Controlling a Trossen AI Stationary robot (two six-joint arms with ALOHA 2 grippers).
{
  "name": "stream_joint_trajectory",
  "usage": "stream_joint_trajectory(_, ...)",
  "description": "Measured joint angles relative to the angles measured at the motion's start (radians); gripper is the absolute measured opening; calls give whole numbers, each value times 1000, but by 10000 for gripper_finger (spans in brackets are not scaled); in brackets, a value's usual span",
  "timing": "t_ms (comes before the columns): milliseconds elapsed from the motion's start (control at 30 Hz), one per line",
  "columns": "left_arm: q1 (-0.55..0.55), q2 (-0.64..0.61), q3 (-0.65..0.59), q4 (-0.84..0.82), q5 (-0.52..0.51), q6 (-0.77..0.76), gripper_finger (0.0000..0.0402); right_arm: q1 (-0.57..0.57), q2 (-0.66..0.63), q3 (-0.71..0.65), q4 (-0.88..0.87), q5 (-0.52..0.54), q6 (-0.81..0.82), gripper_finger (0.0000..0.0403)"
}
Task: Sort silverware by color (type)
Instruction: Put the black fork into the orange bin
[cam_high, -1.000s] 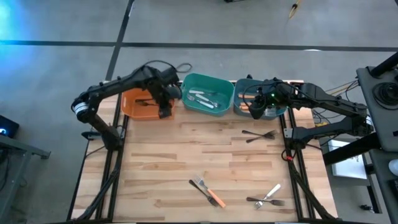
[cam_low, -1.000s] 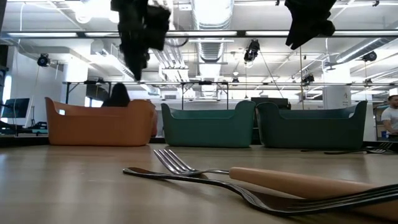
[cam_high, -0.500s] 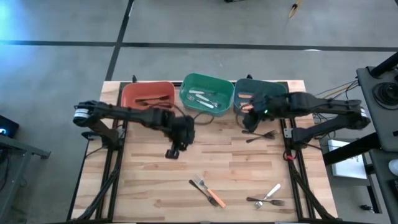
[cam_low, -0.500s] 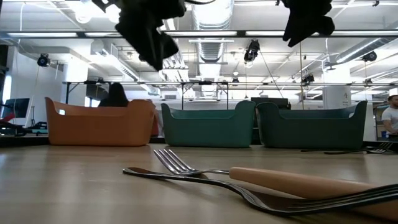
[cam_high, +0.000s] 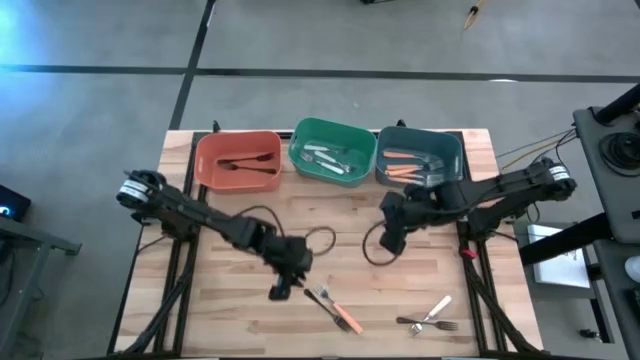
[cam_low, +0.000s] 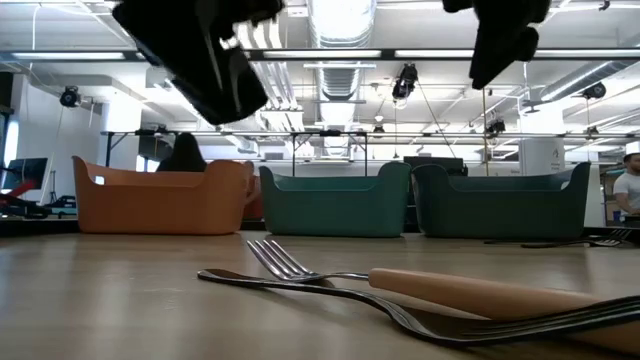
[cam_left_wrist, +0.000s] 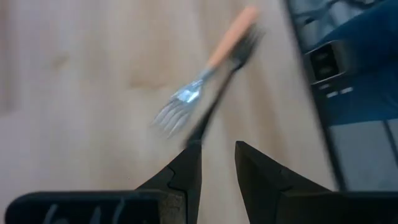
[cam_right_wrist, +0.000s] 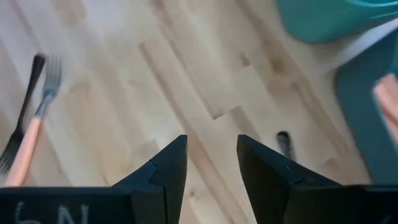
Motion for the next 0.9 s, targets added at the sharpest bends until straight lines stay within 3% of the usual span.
stream_joint_trajectory(100,-59,43,20,88,-30,-5,79,46,11,0,-6,-1,0,132)
stream_joint_trajectory(367,-124,256,211,61,-62,117,79,137,9,0,-11,-2,39,132)
stream_joint_trajectory(467,-127,363,325,4,-61,220,79,155,8,0,-11,-1,53,132)
stream_joint_trajectory(667,-134,512,544,-278,-48,392,78,168,9,0,-39,0,75,132)
stream_joint_trajectory(900,-132,556,550,-296,-9,478,77,168,9,0,-46,4,79,132)
